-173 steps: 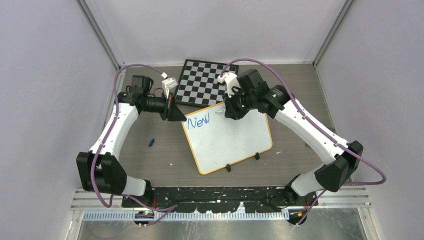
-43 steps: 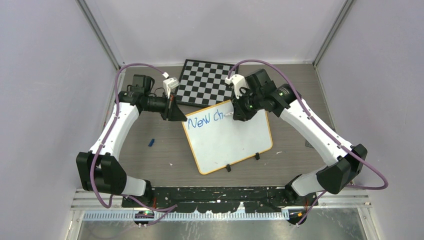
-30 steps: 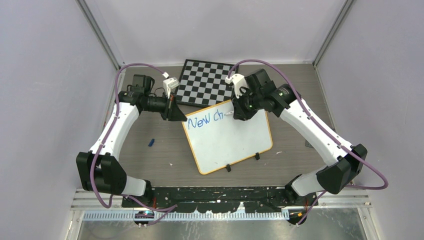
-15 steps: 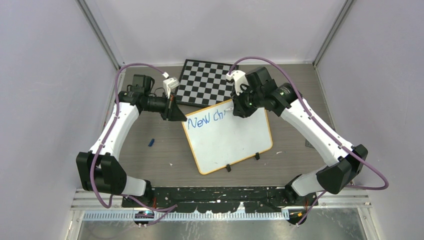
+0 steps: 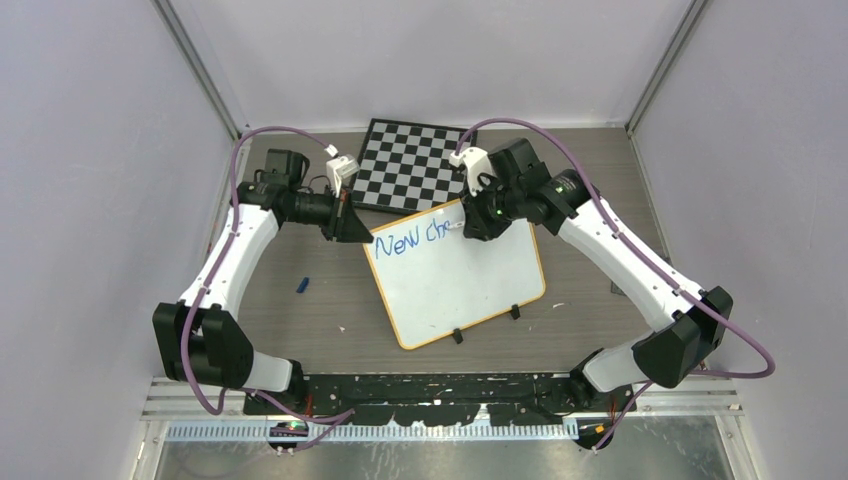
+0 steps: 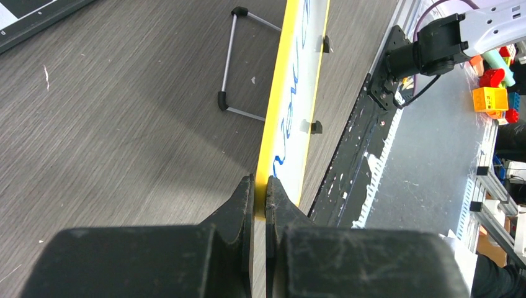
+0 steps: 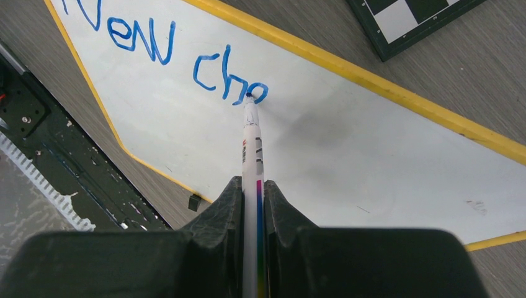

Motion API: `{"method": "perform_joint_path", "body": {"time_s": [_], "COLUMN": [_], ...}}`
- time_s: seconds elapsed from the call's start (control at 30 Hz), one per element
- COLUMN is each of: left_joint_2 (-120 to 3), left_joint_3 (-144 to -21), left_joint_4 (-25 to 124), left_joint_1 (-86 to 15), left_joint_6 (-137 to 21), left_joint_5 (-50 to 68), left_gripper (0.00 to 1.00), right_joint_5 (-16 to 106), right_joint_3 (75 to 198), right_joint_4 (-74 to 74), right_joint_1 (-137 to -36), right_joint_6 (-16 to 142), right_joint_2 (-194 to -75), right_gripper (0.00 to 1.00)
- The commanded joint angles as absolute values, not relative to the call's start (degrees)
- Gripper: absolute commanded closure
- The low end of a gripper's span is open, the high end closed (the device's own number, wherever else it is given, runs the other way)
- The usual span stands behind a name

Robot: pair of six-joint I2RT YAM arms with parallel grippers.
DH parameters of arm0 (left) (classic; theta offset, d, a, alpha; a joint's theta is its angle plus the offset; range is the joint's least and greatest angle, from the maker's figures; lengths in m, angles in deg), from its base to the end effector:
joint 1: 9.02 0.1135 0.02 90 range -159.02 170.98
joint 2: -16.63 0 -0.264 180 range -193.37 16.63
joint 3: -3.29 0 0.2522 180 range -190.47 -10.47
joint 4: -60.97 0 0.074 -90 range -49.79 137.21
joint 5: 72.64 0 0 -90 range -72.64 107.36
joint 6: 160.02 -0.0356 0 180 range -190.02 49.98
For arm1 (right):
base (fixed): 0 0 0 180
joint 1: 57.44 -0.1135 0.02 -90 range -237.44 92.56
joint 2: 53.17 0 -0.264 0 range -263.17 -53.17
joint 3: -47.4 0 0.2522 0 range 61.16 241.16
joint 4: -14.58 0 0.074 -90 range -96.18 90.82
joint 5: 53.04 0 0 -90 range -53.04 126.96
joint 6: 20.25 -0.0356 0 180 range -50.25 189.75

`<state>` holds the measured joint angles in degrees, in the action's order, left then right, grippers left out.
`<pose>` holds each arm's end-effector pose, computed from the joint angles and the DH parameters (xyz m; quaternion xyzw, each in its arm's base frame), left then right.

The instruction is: Write a sentence on the whiteboard

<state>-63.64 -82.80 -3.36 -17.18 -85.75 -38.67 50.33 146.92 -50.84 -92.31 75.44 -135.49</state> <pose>0.2683 -0.0683 0.3192 0.3006 0.8049 -0.4353 0.2689 0.2398 0.1771 0.3687 -0.3606 0.8560 0.1945 0.3153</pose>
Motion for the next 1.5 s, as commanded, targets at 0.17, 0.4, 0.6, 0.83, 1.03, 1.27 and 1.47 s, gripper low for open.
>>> {"method": "perform_joint_path", "body": {"time_s": [0.17,0.4,0.6,0.83,1.03,1.27,1.47], "left_joint_2": [-64.8,-64.8,-64.6,-64.6,-64.9,-64.7,-64.8], "left_joint_3": [-82.8,-83.1,-83.0,-82.9,-82.9,-82.8,-83.0], "left_joint_4": [-5.0,-5.0,-5.0,-5.0,-4.9,-4.9,-5.1], "left_joint_1": [-19.0,-19.0,-19.0,-19.1,-19.0,-19.0,-19.1], "left_joint_6": [-87.8,-87.5,-87.6,-87.5,-87.6,-87.6,-87.4], "left_joint_5": [-36.8,-36.8,-36.7,-36.6,-36.6,-36.6,-36.6], "left_gripper": [1.0,1.0,1.0,1.0,1.0,1.0,1.0], "right_joint_5": [46.8,46.1,45.9,47.3,49.3,48.2,47.6], "right_joint_3": [146.6,149.8,151.7,150.5,147.2,147.0,151.1], "right_joint_4": [-50.1,-50.1,-49.8,-50.1,-51.0,-52.4,-53.9], "right_joint_1": [-92.0,-91.6,-91.2,-91.2,-91.1,-91.2,-91.2], "right_joint_6": [77.4,77.7,77.7,77.3,77.2,78.5,79.3], "right_joint_2": [-133.1,-134.2,-135.2,-134.9,-133.9,-133.2,-133.3], "right_gripper": [1.0,1.0,1.0,1.0,1.0,1.0,1.0]}}
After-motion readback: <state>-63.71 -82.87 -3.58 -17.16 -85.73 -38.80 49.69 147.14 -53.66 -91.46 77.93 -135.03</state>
